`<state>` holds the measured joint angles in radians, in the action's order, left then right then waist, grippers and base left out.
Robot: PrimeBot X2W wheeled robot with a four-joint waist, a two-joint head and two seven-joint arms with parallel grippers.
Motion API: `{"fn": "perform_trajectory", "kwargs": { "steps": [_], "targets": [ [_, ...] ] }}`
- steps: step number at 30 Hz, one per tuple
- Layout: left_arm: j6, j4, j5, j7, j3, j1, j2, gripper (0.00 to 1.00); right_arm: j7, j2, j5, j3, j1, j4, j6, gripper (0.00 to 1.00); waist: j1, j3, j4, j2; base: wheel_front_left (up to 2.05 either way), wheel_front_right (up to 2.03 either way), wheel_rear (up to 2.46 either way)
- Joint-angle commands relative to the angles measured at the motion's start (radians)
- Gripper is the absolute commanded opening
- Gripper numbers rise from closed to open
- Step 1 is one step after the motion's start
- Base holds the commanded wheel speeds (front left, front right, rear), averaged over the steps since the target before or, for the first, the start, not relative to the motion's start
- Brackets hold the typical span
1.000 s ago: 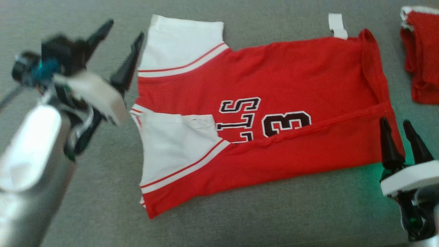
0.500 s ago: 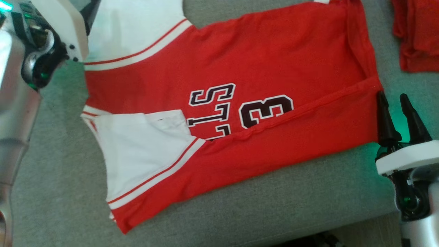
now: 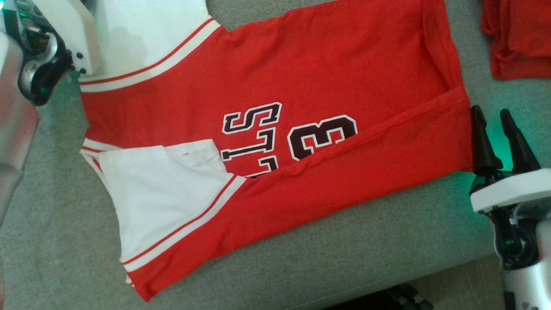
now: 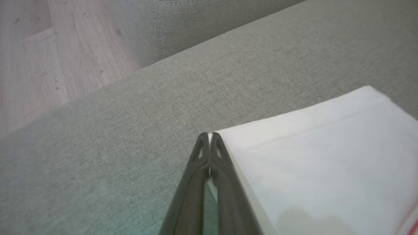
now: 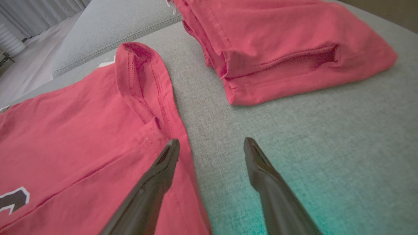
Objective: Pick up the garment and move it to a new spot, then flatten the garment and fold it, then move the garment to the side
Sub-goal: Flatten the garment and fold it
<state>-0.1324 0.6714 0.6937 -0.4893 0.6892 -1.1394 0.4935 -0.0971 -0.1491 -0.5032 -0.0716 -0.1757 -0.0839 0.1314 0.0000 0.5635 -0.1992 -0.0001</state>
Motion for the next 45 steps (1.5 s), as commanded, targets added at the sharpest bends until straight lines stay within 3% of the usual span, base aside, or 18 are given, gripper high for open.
{"fn": "perform_trajectory", "kwargs": {
  "steps": [1,11,19,34,37,39,41,45],
  "targets": [
    [0.002,-0.014,0.005,0.020,-0.022,-0.044,0.051,0.00,0.000,-0.031,-0.006,0.017,-0.008,0.034,-0.001,1.00,0.0000,-0.005,0.003,0.0001,0.00,0.00,0.00],
    [0.002,-0.024,0.049,0.133,0.079,-0.049,0.036,0.00,-0.139,-0.069,0.078,0.118,-0.220,0.015,-0.001,1.00,0.0000,-0.067,0.031,0.0001,0.00,0.00,0.00],
    [0.002,-0.068,0.109,0.173,0.172,-0.056,0.038,0.00,-0.249,-0.021,0.267,0.193,-0.531,-0.286,-0.001,1.00,0.0000,-0.097,0.065,0.0001,0.00,0.00,0.00],
    [0.002,-0.054,0.168,0.224,0.270,-0.102,0.027,0.00,-0.268,0.039,0.374,0.141,-0.799,-0.682,-0.001,0.99,0.0000,-0.102,0.094,0.0001,0.00,0.00,0.00],
    [0.002,-0.044,0.183,0.234,0.289,-0.108,0.021,0.00,-0.256,0.045,0.381,0.123,-0.819,-0.730,-0.001,0.56,0.0000,-0.107,0.101,0.0001,0.00,0.00,0.00],
    [0.002,-0.037,0.193,0.240,0.300,-0.112,0.019,0.00,-0.247,0.047,0.388,0.113,-0.829,-0.756,-0.001,0.38,0.0000,-0.109,0.105,0.0001,0.00,0.00,0.00],
    [0.002,-0.030,0.201,0.250,0.306,-0.117,0.018,0.00,-0.236,0.048,0.398,0.103,-0.838,-0.778,-0.001,0.02,0.0000,-0.110,0.109,0.0001,0.00,0.00,0.00],
    [0.002,-0.017,0.216,0.265,0.321,-0.125,0.019,0.00,-0.218,0.051,0.416,0.087,-0.854,-0.816,-0.001,0.00,0.0000,-0.113,0.116,0.0001,0.00,0.00,0.00]
  ]
}}
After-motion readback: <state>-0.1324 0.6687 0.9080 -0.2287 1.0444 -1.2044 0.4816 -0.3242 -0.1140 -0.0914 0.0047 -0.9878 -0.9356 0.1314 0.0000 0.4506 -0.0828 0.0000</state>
